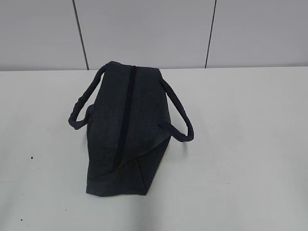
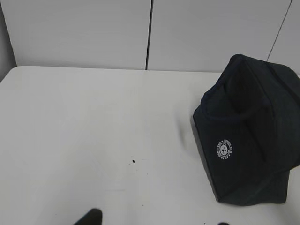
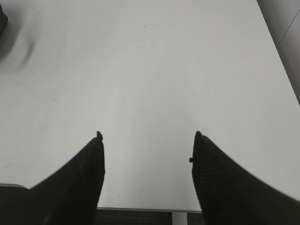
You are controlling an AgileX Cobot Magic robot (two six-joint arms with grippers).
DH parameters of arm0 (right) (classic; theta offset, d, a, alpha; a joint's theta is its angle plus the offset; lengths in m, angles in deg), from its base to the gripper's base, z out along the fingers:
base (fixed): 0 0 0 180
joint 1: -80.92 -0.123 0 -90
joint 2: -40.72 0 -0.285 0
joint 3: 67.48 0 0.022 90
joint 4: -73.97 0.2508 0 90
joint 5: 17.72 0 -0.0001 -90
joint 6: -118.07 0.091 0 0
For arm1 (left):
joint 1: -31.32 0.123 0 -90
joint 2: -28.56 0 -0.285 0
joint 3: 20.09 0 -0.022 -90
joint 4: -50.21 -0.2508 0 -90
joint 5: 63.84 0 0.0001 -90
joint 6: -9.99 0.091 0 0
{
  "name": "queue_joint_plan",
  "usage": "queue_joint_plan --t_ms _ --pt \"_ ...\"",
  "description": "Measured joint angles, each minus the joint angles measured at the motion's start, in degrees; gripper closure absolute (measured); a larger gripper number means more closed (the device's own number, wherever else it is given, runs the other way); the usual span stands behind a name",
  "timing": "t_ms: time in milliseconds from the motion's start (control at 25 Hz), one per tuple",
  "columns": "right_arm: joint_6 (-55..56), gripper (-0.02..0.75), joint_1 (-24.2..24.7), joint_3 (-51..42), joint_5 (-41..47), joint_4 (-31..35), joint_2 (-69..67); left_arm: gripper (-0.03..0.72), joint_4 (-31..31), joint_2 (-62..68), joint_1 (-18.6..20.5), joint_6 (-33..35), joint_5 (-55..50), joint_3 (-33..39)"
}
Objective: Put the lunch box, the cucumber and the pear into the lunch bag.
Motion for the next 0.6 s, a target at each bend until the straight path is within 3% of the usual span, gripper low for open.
queue_joint_plan --t_ms 600 --pt "0.0 0.272 0.0 0.0 -0.1 0.0 0.0 0.253 -1.5 0.0 -1.8 -0.1 0.0 0.0"
